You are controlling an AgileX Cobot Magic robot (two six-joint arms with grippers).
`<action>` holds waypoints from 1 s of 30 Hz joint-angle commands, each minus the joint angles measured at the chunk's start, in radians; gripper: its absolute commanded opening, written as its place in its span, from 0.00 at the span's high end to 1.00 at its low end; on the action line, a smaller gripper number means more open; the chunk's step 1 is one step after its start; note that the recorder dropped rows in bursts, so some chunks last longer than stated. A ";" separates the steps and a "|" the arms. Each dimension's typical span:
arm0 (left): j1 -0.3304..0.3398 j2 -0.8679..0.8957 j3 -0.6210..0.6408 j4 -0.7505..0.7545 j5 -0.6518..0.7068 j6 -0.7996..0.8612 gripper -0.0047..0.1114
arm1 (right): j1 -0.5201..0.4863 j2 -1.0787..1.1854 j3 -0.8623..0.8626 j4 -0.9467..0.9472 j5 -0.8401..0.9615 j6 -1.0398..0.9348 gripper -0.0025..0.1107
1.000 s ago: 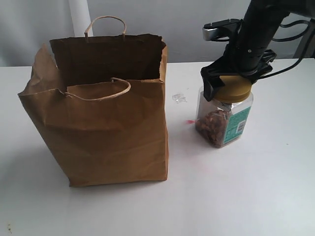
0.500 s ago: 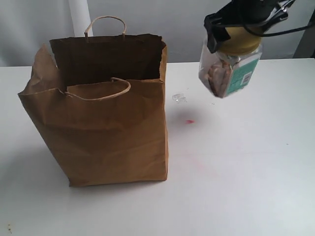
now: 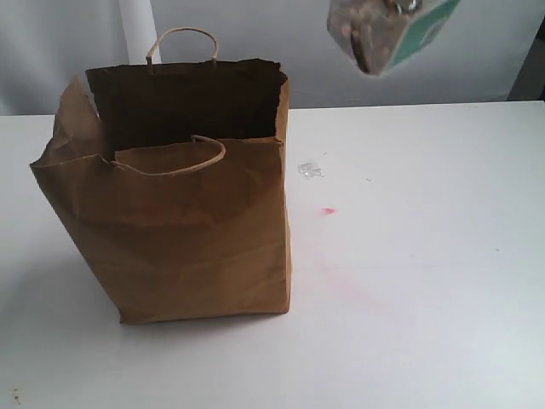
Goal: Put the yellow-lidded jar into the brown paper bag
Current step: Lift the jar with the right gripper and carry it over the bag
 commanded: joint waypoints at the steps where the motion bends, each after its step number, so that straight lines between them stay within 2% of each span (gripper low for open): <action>1: -0.005 0.003 -0.002 -0.004 -0.009 -0.004 0.95 | 0.068 -0.082 -0.012 -0.022 -0.156 0.007 0.98; 5: -0.005 0.003 -0.002 -0.004 -0.009 -0.004 0.95 | 0.138 -0.098 -0.012 0.021 -0.243 -0.012 0.98; 12: -0.005 0.003 -0.002 -0.004 -0.009 -0.004 0.95 | 0.238 -0.079 -0.012 0.065 -0.289 -0.057 0.98; 16: -0.005 0.003 -0.002 -0.004 -0.009 -0.004 0.95 | 0.259 -0.053 -0.012 0.109 -0.281 -0.059 0.98; 21: -0.005 0.003 -0.002 -0.004 -0.009 -0.004 0.95 | 0.262 -0.010 -0.012 0.258 -0.212 -0.112 0.98; 30: -0.005 0.003 -0.002 -0.004 -0.009 -0.004 0.95 | 0.262 0.046 -0.012 0.303 -0.130 -0.125 0.98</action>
